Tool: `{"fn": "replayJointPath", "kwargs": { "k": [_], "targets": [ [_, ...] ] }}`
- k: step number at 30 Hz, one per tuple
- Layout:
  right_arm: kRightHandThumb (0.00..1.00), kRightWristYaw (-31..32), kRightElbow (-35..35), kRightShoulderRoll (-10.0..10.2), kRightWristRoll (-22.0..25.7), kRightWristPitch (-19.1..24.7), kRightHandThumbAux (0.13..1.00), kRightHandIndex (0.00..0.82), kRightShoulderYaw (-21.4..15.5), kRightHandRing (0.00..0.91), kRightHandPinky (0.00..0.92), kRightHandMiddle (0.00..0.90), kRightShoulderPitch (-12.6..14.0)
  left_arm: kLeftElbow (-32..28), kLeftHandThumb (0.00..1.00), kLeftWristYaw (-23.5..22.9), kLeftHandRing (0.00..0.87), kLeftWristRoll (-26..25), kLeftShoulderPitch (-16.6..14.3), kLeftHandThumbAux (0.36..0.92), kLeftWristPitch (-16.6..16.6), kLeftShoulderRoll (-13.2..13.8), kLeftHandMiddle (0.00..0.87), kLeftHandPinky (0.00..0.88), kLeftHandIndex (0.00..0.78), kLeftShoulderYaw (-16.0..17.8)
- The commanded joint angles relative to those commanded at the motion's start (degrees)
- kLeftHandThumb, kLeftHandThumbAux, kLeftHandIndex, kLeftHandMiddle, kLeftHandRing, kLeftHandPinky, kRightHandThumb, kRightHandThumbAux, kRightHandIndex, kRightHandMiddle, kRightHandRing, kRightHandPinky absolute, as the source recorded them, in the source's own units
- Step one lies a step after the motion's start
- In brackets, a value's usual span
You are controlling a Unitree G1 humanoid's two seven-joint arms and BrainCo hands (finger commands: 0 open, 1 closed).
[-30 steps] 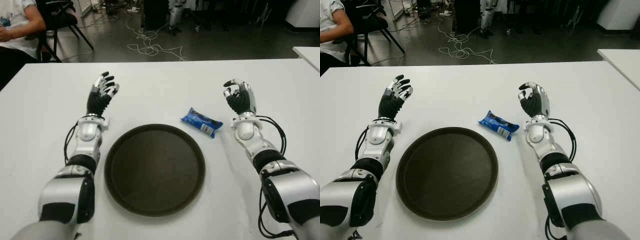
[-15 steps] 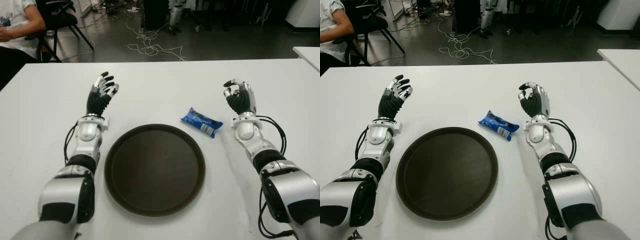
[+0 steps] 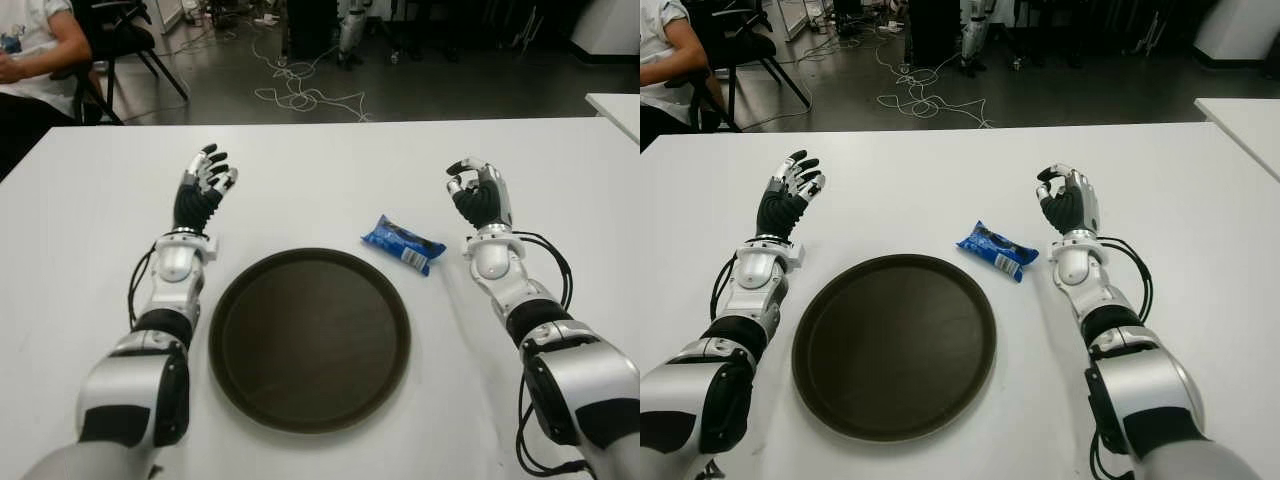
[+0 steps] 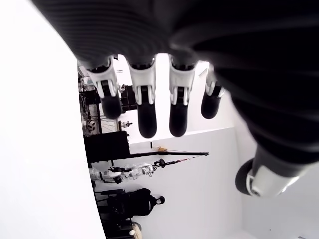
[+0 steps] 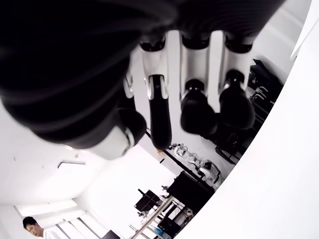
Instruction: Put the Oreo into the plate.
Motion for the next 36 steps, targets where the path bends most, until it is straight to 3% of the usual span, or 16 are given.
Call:
{"fn": "replayJointPath", "kwargs": {
  "k": [5, 6, 9, 10, 12, 13, 14, 15, 18, 23, 32, 36],
  "targets": [
    [0.706, -1.34, -0.29, -0.08, -1.24, 0.71, 0.714, 0.432, 0.88, 0.707, 0.702, 0.691, -0.18, -0.04, 0.108, -0.34, 0.148, -0.34, 0.02, 0.583, 0.01, -0.06, 0.188, 0.11, 0.112, 0.27],
    [0.702, -1.66, -0.45, -0.08, -1.44, 0.66, 0.716, 0.428, 1.07, 0.641, 0.633, 0.618, -0.19, -0.04, 0.108, -0.4, 0.145, -0.36, 0.0, 0.585, 0.05, -0.05, 0.184, 0.111, 0.109, 0.29],
    [0.697, -2.04, -0.95, -0.04, -1.75, 0.48, 0.717, 0.422, 1.49, 0.562, 0.549, 0.531, -0.16, -0.01, 0.108, -0.4, 0.142, -0.25, -0.05, 0.589, 0.1, 0.02, 0.18, 0.112, 0.106, 0.28],
    [0.628, -2.09, -1.23, -0.02, -1.87, 0.39, 0.696, 0.376, 1.65, 0.517, 0.51, 0.485, -0.14, 0.01, 0.107, -0.35, 0.142, -0.17, -0.07, 0.59, 0.11, 0.06, 0.181, 0.113, 0.108, 0.24],
    [0.399, -1.8, -2.18, -0.41, -2.74, 0.39, 0.636, 0.234, 2.47, 0.369, 0.369, 0.336, -0.11, 0.03, 0.103, -0.04, 0.146, 0.11, -0.06, 0.592, 0.02, 0.12, 0.186, 0.117, 0.114, 0.08],
    [0.354, -1.63, -3.53, -0.71, -3.66, 0.73, 0.624, 0.208, 3.26, 0.339, 0.338, 0.307, 0.01, 0.04, 0.102, 0.1, 0.147, 0.23, -0.04, 0.592, -0.03, 0.18, 0.187, 0.118, 0.115, 0.01],
    [0.259, -1.52, -4.55, -0.91, -4.33, 1.02, 0.596, 0.141, 3.8, 0.244, 0.227, 0.222, 0.13, 0.05, 0.1, 0.19, 0.15, 0.32, -0.02, 0.59, -0.06, 0.22, 0.19, 0.118, 0.117, -0.03],
    [0.197, -1.47, -5.25, -1.01, -4.71, 1.24, 0.578, 0.098, 4.09, 0.182, 0.155, 0.167, 0.24, 0.05, 0.099, 0.23, 0.152, 0.36, -0.01, 0.589, -0.08, 0.24, 0.191, 0.118, 0.119, -0.05],
    [0.109, -1.48, -8.53, -1.2, -6.23, 2.53, 0.547, 0.038, 5.29, 0.082, 0.059, 0.076, 1.21, 0.05, 0.098, 0.26, 0.154, 0.44, 0.01, 0.588, -0.09, 0.32, 0.193, 0.116, 0.121, -0.07],
    [0.048, -1.11, -17.67, -2.42, -12.05, 6.34, 0.441, 0.006, 9.41, 0.013, 0.009, 0.012, 5.08, -0.05, 0.096, 0.45, 0.142, 0.79, 0.17, 0.58, -0.24, 0.51, 0.188, 0.103, 0.116, -0.28],
    [0.045, 3.31, -26.77, -3.9, -15.17, 11.06, 0.319, 0.0, 11.25, 0.0, 0.0, 0.0, 8.41, -0.05, 0.104, -0.01, 0.143, 0.25, 0.13, 0.612, -0.03, 0.41, 0.184, 0.11, 0.117, 0.05],
    [0.053, 6.47, -34.57, -3.72, -17.11, 14.85, 0.295, 0.0, 12.45, 0.0, 0.0, 0.0, 11.05, 0.04, 0.103, 0.06, 0.142, 0.17, 0.09, 0.614, 0.08, 0.36, 0.183, 0.111, 0.118, 0.16]
  ]
}}
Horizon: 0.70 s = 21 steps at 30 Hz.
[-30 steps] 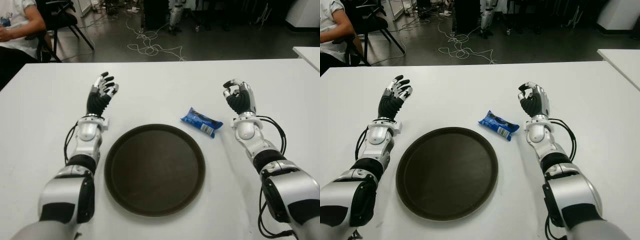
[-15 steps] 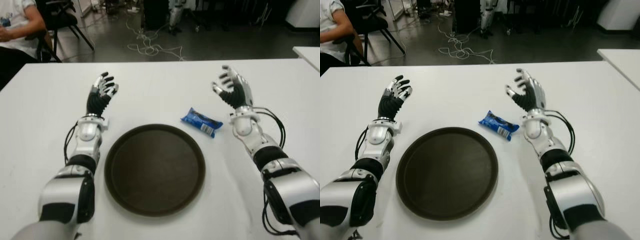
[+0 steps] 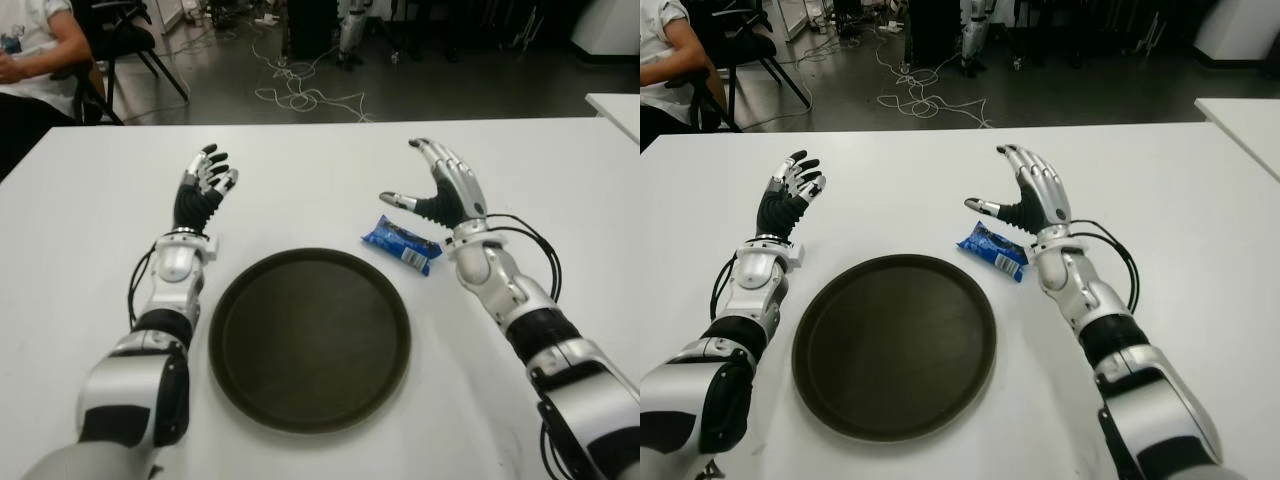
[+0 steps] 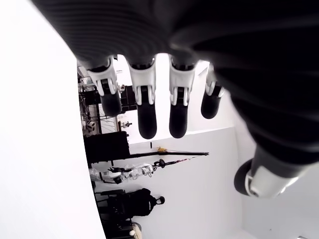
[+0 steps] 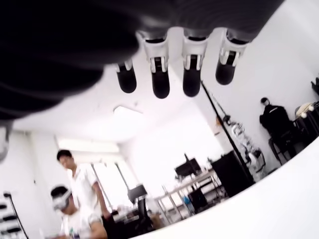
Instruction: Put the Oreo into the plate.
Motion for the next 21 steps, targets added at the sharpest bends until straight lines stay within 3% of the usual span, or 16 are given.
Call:
{"fn": "replayJointPath", "kwargs": {
  "k": [3, 9, 21],
  "targets": [
    [0.049, 5.09, -7.94, 0.45, -1.15, 3.65, 0.283, 0.0, 1.39, 0.0, 0.0, 0.0, 2.42, 0.01, 0.101, 0.17, 0.143, 0.12, 0.05, 0.611, -0.15, 0.01, 0.183, 0.114, 0.119, -0.02],
    [0.035, 16.28, -17.63, -1.53, -1.79, 7.47, 0.255, 0.0, 3.28, 0.0, 0.0, 0.0, 6.4, -0.08, 0.097, -0.07, 0.128, 0.26, 0.07, 0.593, -0.17, 0.22, 0.169, 0.104, 0.108, -0.1],
    [0.0, 29.47, -24.11, -2.52, -5.78, 14.99, 0.203, 0.0, 6.53, 0.0, 0.0, 0.0, 7.95, -0.06, 0.094, 0.6, 0.136, 0.69, 0.09, 0.595, -0.33, 0.29, 0.174, 0.111, 0.11, -0.49]
  ]
}}
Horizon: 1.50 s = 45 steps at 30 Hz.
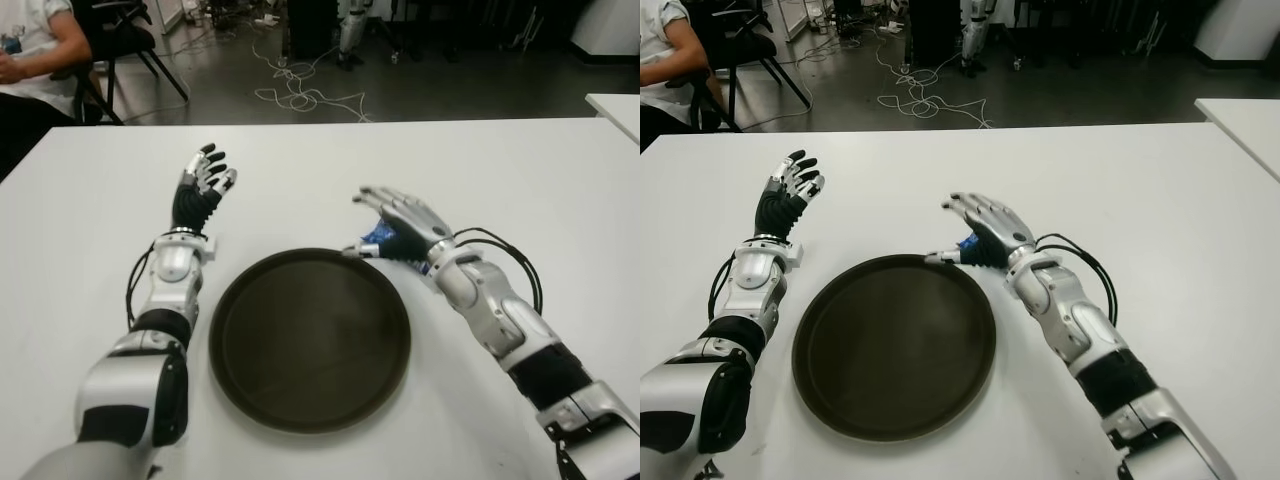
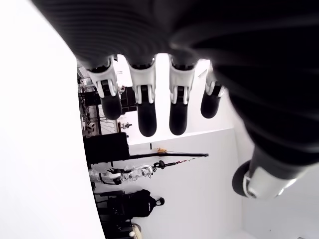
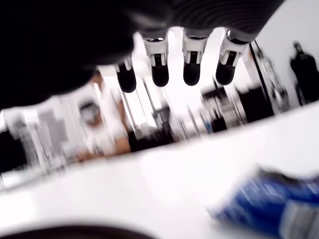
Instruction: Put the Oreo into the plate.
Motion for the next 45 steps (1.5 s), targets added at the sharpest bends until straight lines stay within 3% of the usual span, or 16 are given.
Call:
{"fn": "replayJointPath", "kwargs": {
  "k": [14, 20, 30, 45],
  "targets": [
    [0.0, 7.81, -1.98, 0.07, -7.63, 12.83, 0.216, 0.0, 2.06, 0.0, 0.0, 0.0, -1.77, -0.3, 0.102, -0.22, 0.132, -0.27, 0.18, 0.589, -0.22, -0.05, 0.173, 0.1, 0.11, 0.08],
    [0.0, 11.87, -3.88, -1.11, -15.31, 18.48, 0.239, 0.015, 4.49, 0.0, 0.024, 0.002, -2.93, -0.33, 0.107, -0.28, 0.143, -0.25, 0.25, 0.595, -0.56, -0.03, 0.181, 0.11, 0.112, 0.05],
    [0.0, 13.11, -3.94, -2.46, -24.76, 23.05, 0.26, 0.055, 6.35, 0.047, 0.056, 0.06, -3.61, -0.32, 0.095, -0.31, 0.141, -0.1, 0.25, 0.579, -0.67, 0.14, 0.182, 0.102, 0.112, -0.08],
    [0.0, 13.51, -5.63, -2.53, -28.93, 24.45, 0.301, 0.095, 5.14, 0.117, 0.109, 0.107, -3.46, -0.23, 0.1, -0.31, 0.145, -0.43, 0.18, 0.591, -0.47, 0.17, 0.187, 0.098, 0.116, -0.13]
  ]
}}
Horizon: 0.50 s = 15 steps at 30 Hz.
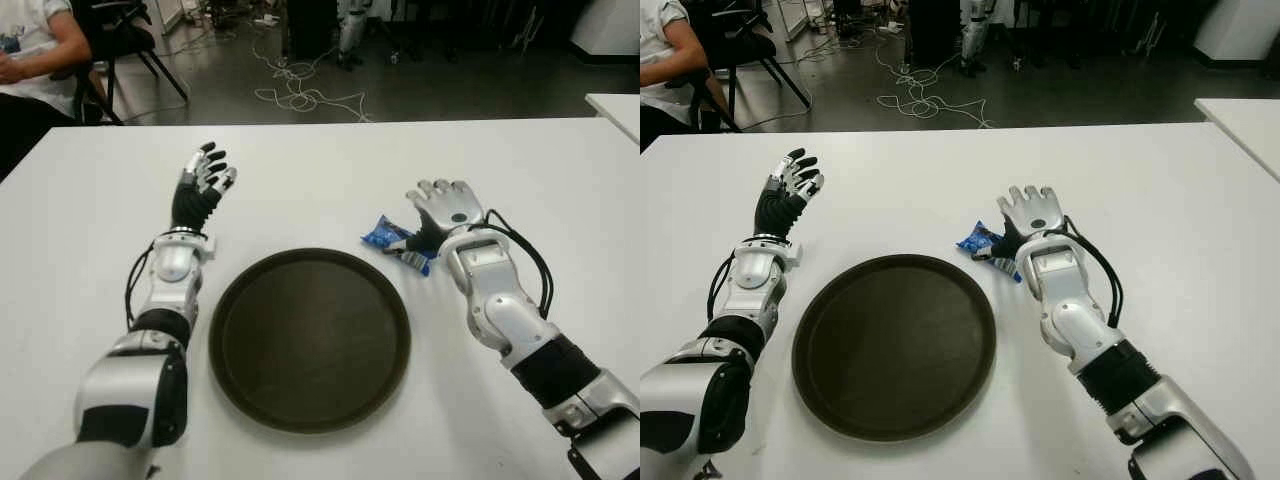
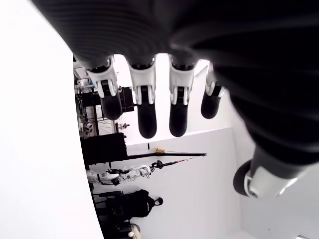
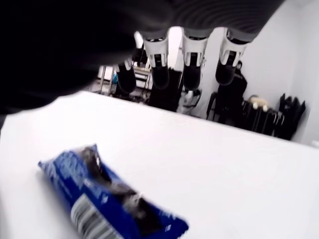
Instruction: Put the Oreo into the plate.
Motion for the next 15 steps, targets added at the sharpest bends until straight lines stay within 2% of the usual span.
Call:
{"fn": "replayJointPath", "kwargs": {
  "k": [6, 15],
  "targets": [
    [0.0, 0.64, -0.37, -0.38, -0.11, -0.75, 0.322, 0.106, -0.19, 0.144, 0.148, 0.129, -0.1, 0.11, 0.098, 0.22, 0.141, 0.12, 0.02, 0.595, -0.12, 0.01, 0.179, 0.105, 0.111, -0.14],
    [0.0, 2.39, -1.16, -0.65, -0.16, -1.56, 0.35, 0.109, -0.17, 0.16, 0.156, 0.134, -0.23, 0.13, 0.088, 0.29, 0.134, 0.2, 0.01, 0.594, -0.2, -0.02, 0.171, 0.105, 0.104, -0.24]
  ]
}}
